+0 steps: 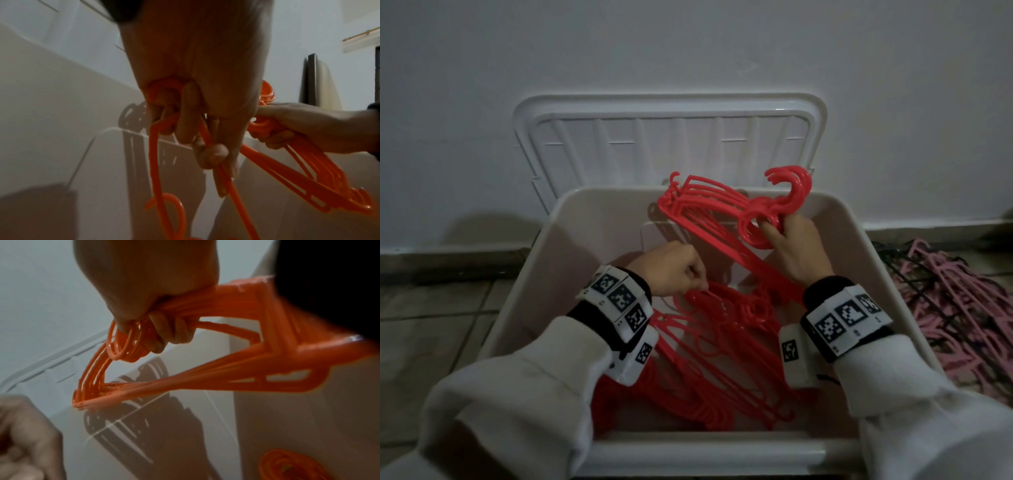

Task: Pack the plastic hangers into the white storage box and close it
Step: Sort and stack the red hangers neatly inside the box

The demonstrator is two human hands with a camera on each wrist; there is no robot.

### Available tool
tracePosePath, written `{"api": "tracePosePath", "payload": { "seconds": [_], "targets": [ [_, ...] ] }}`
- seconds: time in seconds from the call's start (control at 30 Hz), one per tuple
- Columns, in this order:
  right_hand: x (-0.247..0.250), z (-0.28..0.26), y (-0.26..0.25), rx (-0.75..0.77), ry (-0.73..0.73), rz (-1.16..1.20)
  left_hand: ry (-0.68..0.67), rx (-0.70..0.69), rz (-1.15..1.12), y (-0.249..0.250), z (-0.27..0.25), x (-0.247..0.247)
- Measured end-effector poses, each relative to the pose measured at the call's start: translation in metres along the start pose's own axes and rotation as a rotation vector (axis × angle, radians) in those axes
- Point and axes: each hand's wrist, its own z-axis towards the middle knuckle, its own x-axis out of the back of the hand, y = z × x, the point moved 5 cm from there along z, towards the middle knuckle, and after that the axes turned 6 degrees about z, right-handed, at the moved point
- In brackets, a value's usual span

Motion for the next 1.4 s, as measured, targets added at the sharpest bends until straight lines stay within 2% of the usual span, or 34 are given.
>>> {"api": "tracePosePath", "payload": {
  "seconds": [0.23,0.33,0.4,0.47,0.57,0.63,0.7,0.73,0.77,0.8,0.83,0.93,1.03,1.1,1.2,1.4],
  "targets": [
    [0.003,0.001,-0.003,0.024,0.002,-0.013,0.103,0.021,0.054,-0.005,-0.002,0.014],
    [0.003,0.000,-0.004,0.029,0.000,-0.005,0.291,0.098,0.112,-0.016,0.000,0.023],
    [0.003,0.000,-0.004,0.017,0.000,-0.001,0.437,0.111,0.054,-0.021,0.000,0.026],
    [0.003,0.000,-0.004,0.010,-0.002,-0.014,0.434,0.044,-0.041,-0.023,0.003,0.022],
    [0.005,-0.001,-0.003,-0.002,0.001,-0.026,0.425,-0.027,0.012,-0.029,0.010,0.010],
    [0.006,-0.001,-0.002,-0.013,0.008,-0.027,0.531,0.066,0.009,-0.037,0.009,0.010],
    [0.006,-0.001,-0.002,-0.019,0.011,-0.035,0.630,0.287,-0.026,-0.048,0.001,0.016],
    [0.006,0.000,-0.002,-0.022,0.011,-0.037,0.622,0.427,-0.035,-0.054,-0.004,0.017],
    [0.006,0.000,-0.002,-0.021,0.014,-0.035,0.549,0.549,-0.033,-0.060,-0.006,0.016],
    [0.006,0.000,-0.002,-0.024,0.018,-0.034,0.409,0.627,-0.028,-0.063,-0.007,0.011],
    [0.006,0.000,-0.002,-0.019,0.021,-0.034,0.245,0.641,-0.049,-0.066,-0.007,0.004],
    [0.006,0.000,-0.003,-0.020,0.016,-0.041,-0.200,0.481,-0.185,-0.051,-0.005,-0.027],
    [0.005,0.000,-0.004,-0.017,0.007,-0.038,-0.421,0.309,0.027,-0.022,-0.005,-0.057],
    [0.004,0.000,-0.003,-0.019,0.002,-0.035,-0.549,0.259,0.050,-0.008,-0.006,-0.080],
    [0.004,0.001,-0.003,-0.014,-0.007,-0.045,-0.593,0.224,0.170,-0.004,-0.003,-0.095],
    [0.003,0.000,-0.004,0.003,-0.024,-0.068,-0.428,0.101,0.263,0.002,0.006,-0.110]
  ]
}}
